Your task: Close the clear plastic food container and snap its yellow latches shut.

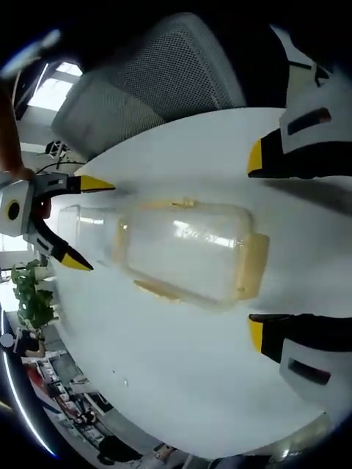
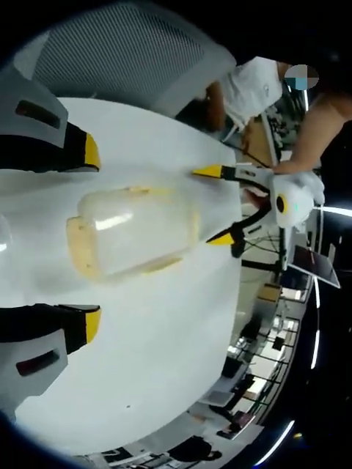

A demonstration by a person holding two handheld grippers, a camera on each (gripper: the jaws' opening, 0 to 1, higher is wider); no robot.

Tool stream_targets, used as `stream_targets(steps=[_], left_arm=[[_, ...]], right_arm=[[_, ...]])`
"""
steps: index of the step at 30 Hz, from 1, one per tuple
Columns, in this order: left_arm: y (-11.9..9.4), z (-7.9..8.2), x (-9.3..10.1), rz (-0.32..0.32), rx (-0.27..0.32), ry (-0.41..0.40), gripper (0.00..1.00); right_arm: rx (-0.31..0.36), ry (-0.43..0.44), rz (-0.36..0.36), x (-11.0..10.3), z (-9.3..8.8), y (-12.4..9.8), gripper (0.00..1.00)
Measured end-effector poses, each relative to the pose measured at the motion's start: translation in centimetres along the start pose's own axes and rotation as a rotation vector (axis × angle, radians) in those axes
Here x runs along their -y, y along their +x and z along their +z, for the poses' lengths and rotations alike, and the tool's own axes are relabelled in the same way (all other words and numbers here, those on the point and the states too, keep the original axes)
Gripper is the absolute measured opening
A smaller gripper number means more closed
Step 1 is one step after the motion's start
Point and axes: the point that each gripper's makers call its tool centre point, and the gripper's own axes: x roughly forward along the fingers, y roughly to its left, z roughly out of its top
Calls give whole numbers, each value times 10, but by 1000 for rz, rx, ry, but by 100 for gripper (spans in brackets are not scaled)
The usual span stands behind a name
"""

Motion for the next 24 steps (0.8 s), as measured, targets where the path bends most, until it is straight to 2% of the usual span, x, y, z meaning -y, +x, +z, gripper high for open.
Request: stream_targets(steps=[8,13,24], left_arm=[[1,0,-3,-11,-14,27,75],[4,-2,-2,-27,-28,40,75],[7,-5,-3,-52,-44,60,74]], right_arm=[[-27,-9,25,0,-5,3,74],[-70,-10,27,3,-10,4,70],[-99,-36,52,4,-14,11,66]])
